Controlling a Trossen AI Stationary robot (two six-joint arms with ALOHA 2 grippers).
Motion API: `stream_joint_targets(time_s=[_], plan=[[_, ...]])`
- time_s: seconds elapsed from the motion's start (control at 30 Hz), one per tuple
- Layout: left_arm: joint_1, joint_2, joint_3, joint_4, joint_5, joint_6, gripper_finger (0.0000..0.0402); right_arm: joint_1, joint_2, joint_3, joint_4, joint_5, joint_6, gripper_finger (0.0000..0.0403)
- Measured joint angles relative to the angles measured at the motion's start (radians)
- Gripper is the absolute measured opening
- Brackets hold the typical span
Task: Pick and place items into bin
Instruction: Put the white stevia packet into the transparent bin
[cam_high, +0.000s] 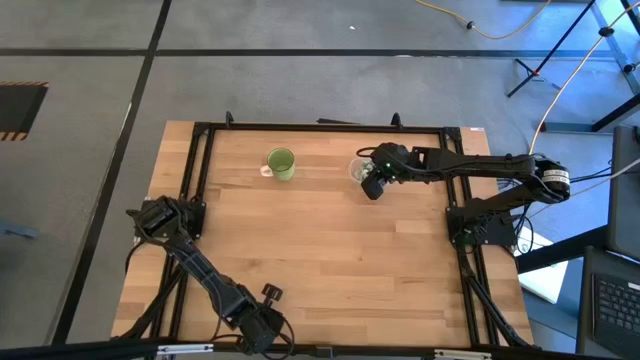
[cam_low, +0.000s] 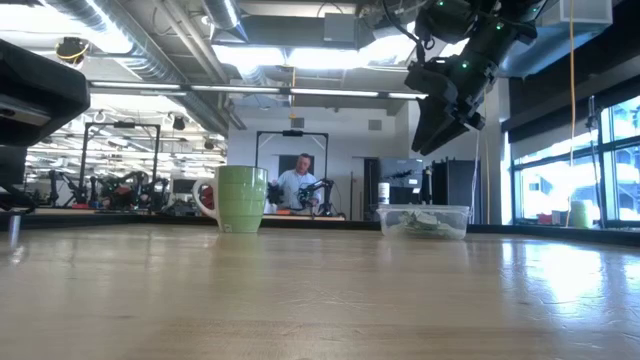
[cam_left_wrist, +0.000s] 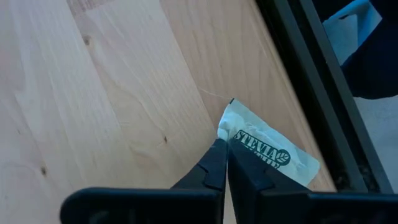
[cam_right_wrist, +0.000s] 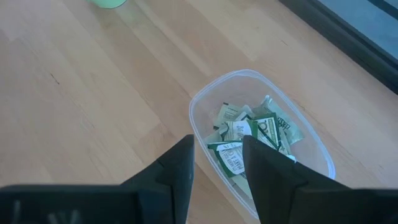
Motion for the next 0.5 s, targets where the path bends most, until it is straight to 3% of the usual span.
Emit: stream_joint_targets(time_s=[0.27,0.5], plan=[[0.003,-0.018,-0.004,-0.001,0.001,-0.035,0.0003,0.000,0.000,0.000,0.000,0.000,-0.008,0.0139],[0.021,-0.106,-0.006,-0.008,-0.064,-0.046,0.0002,0.000,0.000,0.000,-0.002,-0.001,-0.008,0.0139]])
